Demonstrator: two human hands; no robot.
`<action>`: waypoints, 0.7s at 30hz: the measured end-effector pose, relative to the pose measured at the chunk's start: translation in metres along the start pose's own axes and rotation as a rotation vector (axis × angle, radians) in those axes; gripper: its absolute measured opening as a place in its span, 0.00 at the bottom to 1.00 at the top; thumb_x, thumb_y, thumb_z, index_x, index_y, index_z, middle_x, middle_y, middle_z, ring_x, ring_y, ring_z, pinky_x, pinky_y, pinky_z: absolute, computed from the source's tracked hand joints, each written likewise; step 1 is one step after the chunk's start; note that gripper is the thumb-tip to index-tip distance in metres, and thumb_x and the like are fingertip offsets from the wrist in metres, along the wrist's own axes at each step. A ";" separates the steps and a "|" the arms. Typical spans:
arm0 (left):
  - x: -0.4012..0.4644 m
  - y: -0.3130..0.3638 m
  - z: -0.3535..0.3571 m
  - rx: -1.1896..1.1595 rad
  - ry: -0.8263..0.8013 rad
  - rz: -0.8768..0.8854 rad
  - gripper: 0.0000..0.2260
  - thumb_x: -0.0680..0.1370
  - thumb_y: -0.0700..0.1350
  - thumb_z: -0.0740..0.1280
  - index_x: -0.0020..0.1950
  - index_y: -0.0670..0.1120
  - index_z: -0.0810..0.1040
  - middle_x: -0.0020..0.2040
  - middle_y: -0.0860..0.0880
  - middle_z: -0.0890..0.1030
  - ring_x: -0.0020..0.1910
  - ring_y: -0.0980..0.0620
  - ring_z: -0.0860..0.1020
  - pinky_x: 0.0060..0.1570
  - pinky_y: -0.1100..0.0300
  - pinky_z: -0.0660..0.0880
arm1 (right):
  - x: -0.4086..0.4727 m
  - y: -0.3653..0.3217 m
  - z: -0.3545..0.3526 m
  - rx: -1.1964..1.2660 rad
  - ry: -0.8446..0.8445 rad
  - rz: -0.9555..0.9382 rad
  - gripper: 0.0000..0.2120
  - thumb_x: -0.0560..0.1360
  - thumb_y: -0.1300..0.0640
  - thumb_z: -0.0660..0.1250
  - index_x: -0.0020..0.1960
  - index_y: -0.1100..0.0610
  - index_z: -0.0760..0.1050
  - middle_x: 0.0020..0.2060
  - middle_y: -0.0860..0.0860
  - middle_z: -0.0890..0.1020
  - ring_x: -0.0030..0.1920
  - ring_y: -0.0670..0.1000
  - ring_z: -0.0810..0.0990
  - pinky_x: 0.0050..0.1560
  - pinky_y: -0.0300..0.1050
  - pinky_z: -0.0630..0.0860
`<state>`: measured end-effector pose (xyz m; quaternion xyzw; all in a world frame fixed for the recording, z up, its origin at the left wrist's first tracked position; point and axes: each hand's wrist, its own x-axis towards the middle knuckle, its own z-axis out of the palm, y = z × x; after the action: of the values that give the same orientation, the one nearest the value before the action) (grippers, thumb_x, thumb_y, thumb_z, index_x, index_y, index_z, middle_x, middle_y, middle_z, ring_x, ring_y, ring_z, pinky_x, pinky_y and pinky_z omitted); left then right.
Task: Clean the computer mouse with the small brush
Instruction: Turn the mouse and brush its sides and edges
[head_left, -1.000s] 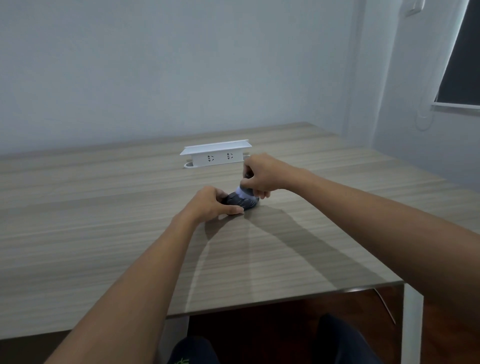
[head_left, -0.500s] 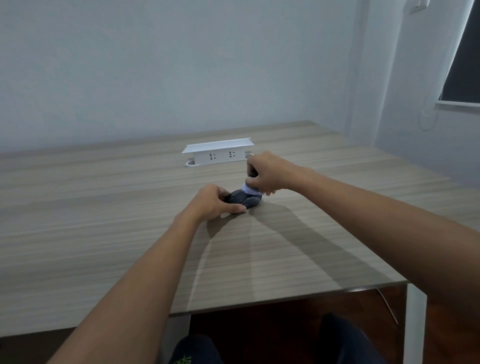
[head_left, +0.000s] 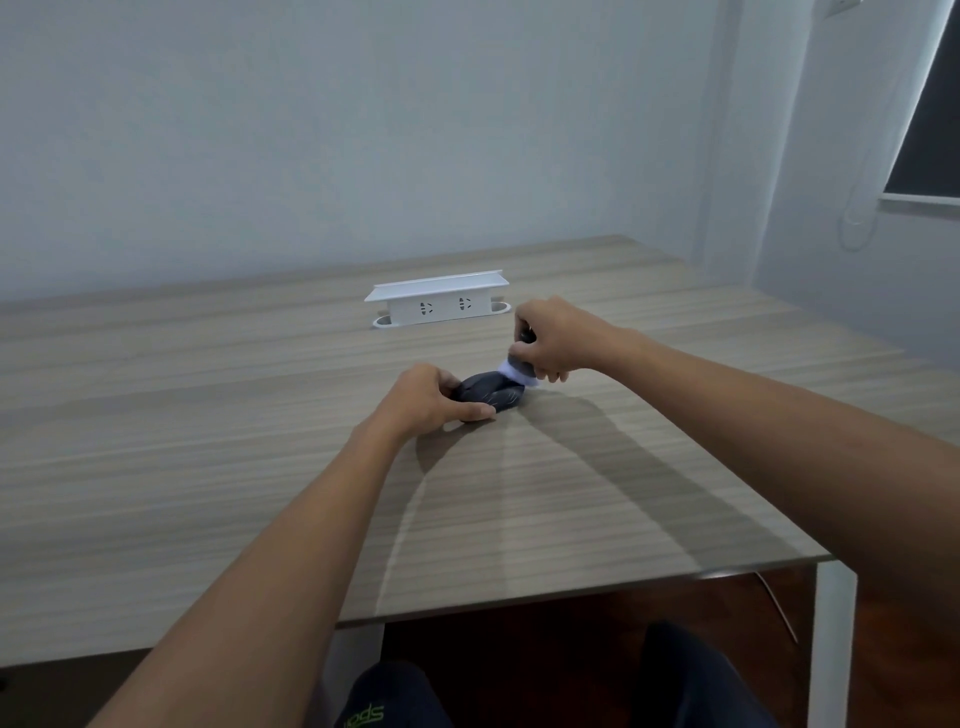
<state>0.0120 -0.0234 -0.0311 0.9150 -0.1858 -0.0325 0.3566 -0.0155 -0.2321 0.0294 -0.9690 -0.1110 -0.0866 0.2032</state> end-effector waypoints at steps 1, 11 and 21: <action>-0.001 0.001 0.000 0.006 0.000 -0.005 0.23 0.62 0.64 0.78 0.48 0.49 0.88 0.44 0.43 0.87 0.41 0.49 0.81 0.41 0.57 0.73 | 0.001 0.000 0.002 0.019 0.012 0.007 0.05 0.75 0.66 0.62 0.42 0.67 0.74 0.30 0.61 0.84 0.27 0.57 0.84 0.24 0.42 0.79; 0.001 0.013 -0.004 -0.084 0.049 -0.037 0.21 0.78 0.54 0.71 0.66 0.43 0.80 0.57 0.46 0.83 0.53 0.50 0.80 0.55 0.58 0.73 | -0.002 0.005 0.012 0.256 0.071 0.108 0.11 0.75 0.66 0.60 0.44 0.73 0.77 0.31 0.64 0.85 0.28 0.57 0.85 0.27 0.44 0.82; 0.002 0.019 -0.001 -0.128 0.025 0.006 0.15 0.78 0.44 0.72 0.64 0.43 0.82 0.53 0.47 0.84 0.52 0.50 0.81 0.61 0.56 0.76 | -0.018 0.004 0.005 0.594 -0.206 0.335 0.13 0.69 0.66 0.65 0.47 0.74 0.82 0.38 0.66 0.86 0.39 0.59 0.86 0.47 0.49 0.85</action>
<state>0.0080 -0.0360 -0.0175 0.8902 -0.1814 -0.0317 0.4168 -0.0310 -0.2371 0.0195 -0.8760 0.0091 0.0820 0.4752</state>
